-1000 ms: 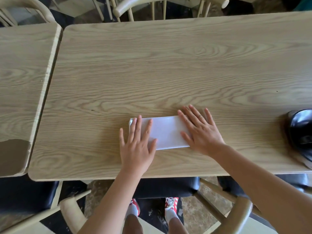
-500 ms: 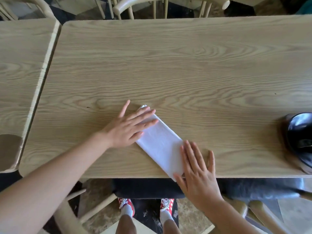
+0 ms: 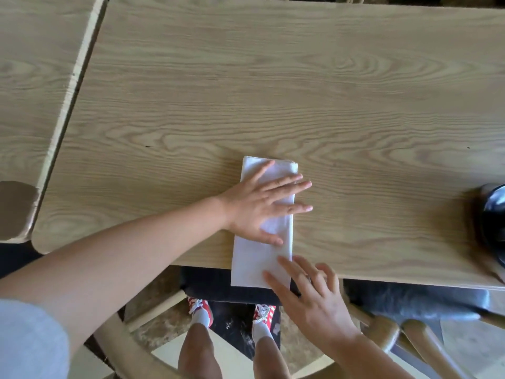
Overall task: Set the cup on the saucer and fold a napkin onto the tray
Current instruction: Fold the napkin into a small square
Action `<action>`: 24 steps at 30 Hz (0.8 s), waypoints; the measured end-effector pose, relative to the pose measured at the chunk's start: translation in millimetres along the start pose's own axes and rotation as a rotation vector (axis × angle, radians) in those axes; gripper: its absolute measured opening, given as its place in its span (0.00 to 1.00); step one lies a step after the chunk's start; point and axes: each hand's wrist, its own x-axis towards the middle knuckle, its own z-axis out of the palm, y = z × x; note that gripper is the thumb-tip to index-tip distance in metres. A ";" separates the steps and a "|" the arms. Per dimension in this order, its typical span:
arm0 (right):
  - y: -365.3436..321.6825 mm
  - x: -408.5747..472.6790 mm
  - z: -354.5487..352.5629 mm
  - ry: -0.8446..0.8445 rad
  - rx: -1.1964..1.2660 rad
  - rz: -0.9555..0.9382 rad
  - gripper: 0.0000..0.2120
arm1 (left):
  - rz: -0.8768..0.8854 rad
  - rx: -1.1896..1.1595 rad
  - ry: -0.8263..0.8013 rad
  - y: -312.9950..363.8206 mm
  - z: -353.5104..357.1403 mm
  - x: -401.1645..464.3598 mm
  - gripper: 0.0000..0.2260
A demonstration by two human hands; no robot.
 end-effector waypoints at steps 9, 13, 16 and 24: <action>9.7 11.3 -0.1 0.040 0.131 0.019 0.22 | -0.377 -0.294 0.153 29.1 -8.9 -33.6 0.26; 13.6 15.2 -3.7 0.096 0.196 0.039 0.14 | -0.338 -0.380 0.125 54.3 7.3 -92.4 0.30; 15.8 20.6 -11.1 0.166 0.263 0.092 0.08 | -0.314 -0.365 0.107 60.3 10.1 -104.7 0.34; 25.0 42.3 -22.7 0.241 0.449 0.113 0.07 | -0.421 -0.352 0.388 58.6 6.7 -88.4 0.16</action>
